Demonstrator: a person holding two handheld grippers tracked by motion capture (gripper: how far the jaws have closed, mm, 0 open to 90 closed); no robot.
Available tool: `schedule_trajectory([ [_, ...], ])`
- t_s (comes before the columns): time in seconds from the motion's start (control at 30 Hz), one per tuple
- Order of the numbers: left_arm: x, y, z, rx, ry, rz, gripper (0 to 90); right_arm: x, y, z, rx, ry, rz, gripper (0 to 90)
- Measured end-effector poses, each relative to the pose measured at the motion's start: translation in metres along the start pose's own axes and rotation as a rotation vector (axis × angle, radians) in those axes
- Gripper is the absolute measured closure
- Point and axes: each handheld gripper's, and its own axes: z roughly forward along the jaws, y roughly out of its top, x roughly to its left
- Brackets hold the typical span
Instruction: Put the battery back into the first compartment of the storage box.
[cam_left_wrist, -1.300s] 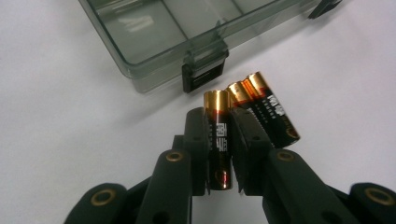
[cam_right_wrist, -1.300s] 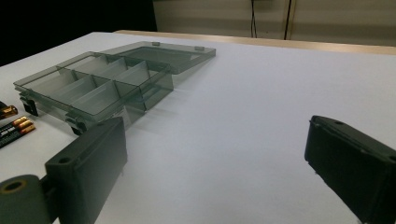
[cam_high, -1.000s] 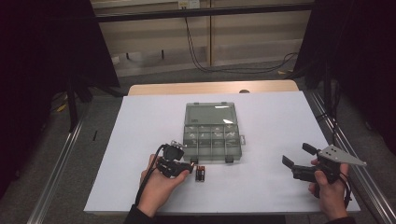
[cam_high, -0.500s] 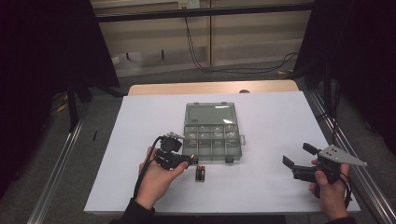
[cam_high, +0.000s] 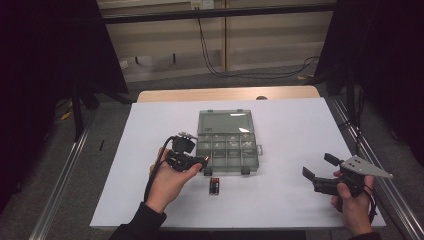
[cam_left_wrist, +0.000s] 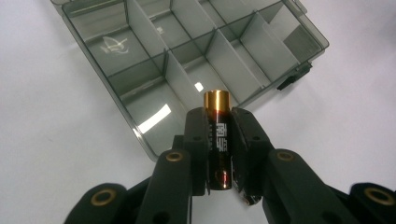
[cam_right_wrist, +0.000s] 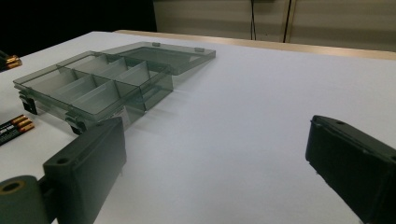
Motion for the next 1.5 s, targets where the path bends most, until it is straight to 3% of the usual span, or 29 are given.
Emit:
schedule_trajectory([
  [0.13, 0.004, 0.006, 0.001, -0.008, -0.005, -0.010, 77.6, 0.000, 0.000, 0.000, 0.000, -0.001, -0.003, 4.5],
  [0.17, 0.006, 0.008, 0.000, 0.006, -0.011, 0.006, 77.6, 0.000, 0.000, 0.000, 0.001, -0.001, -0.001, 4.5],
  [0.23, 0.006, 0.011, 0.001, -0.012, -0.018, -0.018, 77.5, -0.001, 0.000, 0.000, 0.001, -0.002, 0.003, 4.5],
  [0.57, 0.012, 0.024, 0.004, 0.003, -0.010, -0.001, 77.5, 0.000, 0.000, -0.001, 0.002, 0.001, 0.000, 4.5],
  [0.6, 0.012, 0.025, 0.005, -0.012, -0.009, -0.017, 77.6, 0.000, 0.000, 0.000, 0.002, 0.000, -0.002, 4.5],
  [0.73, 0.017, 0.031, 0.005, -0.008, -0.008, -0.012, 77.5, 0.000, 0.000, 0.000, 0.002, 0.001, -0.002, 4.5],
  [1.03, 0.026, 0.042, 0.008, -0.029, 0.003, -0.045, 77.5, 0.000, 0.000, 0.000, 0.001, 0.002, -0.007, 4.5],
  [1.5, 0.035, 0.054, 0.023, -0.014, 0.017, -0.077, 77.4, 0.000, 0.000, 0.000, 0.007, 0.000, -0.006, 4.6],
])
